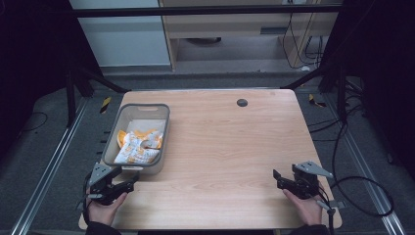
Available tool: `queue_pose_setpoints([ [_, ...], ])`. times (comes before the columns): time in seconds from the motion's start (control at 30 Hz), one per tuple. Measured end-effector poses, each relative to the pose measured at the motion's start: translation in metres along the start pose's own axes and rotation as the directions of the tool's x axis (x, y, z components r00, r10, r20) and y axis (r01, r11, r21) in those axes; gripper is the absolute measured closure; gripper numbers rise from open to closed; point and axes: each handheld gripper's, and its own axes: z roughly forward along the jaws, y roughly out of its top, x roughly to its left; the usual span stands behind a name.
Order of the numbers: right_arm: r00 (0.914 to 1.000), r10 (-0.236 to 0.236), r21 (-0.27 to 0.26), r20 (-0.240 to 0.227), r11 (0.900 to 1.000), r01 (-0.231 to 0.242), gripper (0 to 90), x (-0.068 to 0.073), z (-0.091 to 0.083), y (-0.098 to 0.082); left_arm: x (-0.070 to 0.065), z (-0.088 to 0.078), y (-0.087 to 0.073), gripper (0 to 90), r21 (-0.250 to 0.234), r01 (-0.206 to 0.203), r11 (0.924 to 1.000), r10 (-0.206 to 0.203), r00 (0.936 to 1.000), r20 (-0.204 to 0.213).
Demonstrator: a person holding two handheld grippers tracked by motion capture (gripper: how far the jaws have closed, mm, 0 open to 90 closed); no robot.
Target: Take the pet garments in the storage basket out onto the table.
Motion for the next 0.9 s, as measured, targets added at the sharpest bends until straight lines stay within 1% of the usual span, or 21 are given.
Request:
queue_pose_setpoints([
  [0.13,1.0,-0.001,0.005,-0.005,1.0,0.001,24.4,0.001,0.0,0.0,0.0,-0.002,0.002,25.6,-0.007,0.005,1.0,-0.005,1.0,0.005],
  [0.37,0.9999,-0.009,0.0,-0.011,1.0,0.009,25.8,0.002,0.0,0.0,-0.002,-0.006,0.007,25.2,-0.024,-0.006,0.9997,0.006,1.0,0.006],
  [0.43,0.9998,-0.017,0.0,-0.01,1.0,0.017,26.2,0.003,0.0,0.0,-0.001,-0.007,0.009,25.2,-0.033,0.002,0.9994,-0.002,1.0,0.008],
  [0.57,0.9998,-0.013,0.005,-0.017,1.0,0.013,27.0,0.004,0.0,0.0,-0.001,-0.008,0.01,25.0,-0.031,0.001,0.9995,-0.001,1.0,0.007],
  [0.63,0.9997,-0.017,0.004,-0.016,1.0,0.017,27.3,0.005,0.0,0.0,0.0,-0.008,0.012,24.9,-0.032,-0.006,0.9995,0.006,1.0,0.005],
  [0.77,0.9997,-0.017,0.005,-0.016,1.0,0.017,27.6,0.005,0.0,0.0,0.0,-0.008,0.014,24.8,-0.037,-0.006,0.9993,0.006,1.0,0.007],
  [0.8,0.9996,-0.024,0.003,-0.011,1.0,0.024,27.6,0.005,0.0,0.0,0.001,-0.008,0.015,24.8,-0.035,-0.007,0.9994,0.007,0.9999,0.007],
  [0.9,0.9998,-0.017,-0.003,-0.01,1.0,0.017,28.0,0.004,-0.001,0.0,0.001,-0.008,0.018,24.8,-0.039,-0.009,0.9992,0.009,0.9999,0.007],
])
